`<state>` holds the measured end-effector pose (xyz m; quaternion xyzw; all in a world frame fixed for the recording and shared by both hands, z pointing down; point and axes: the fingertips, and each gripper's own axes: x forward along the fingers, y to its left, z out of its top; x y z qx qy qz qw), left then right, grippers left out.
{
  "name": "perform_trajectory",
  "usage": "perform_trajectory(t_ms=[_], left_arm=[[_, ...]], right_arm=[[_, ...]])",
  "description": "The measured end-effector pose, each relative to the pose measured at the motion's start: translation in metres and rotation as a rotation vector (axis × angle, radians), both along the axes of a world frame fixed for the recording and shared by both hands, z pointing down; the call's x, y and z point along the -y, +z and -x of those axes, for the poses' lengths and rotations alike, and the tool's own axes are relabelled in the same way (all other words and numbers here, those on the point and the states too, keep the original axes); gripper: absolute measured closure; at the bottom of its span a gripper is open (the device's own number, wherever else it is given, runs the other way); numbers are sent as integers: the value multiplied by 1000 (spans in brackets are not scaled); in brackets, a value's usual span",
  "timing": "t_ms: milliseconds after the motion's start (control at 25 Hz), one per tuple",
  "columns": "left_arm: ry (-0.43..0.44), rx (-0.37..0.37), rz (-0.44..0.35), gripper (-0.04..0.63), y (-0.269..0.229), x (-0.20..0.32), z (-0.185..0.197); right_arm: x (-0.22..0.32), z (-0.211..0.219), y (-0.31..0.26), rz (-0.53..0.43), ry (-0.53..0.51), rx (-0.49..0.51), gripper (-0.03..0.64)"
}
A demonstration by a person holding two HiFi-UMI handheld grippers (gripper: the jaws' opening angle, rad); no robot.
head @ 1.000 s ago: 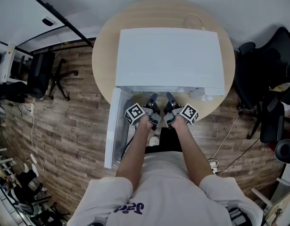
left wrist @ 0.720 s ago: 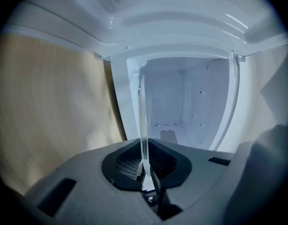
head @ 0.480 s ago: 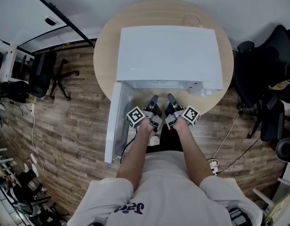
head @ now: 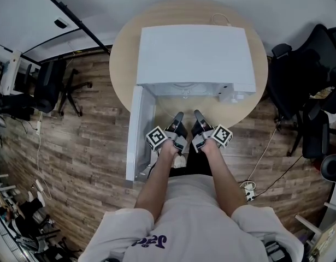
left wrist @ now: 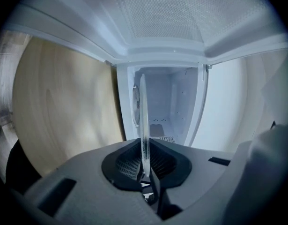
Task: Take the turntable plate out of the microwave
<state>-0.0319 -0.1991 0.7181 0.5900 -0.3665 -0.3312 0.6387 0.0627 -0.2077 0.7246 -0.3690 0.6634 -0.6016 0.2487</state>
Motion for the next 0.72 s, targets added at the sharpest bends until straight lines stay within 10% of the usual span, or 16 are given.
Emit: perform_trajectory(t_ms=[720], left_arm=[[106,-32,-83,555,-50,-68,-23]], right_arm=[[-74,-21,-55,-79,36,1,566]])
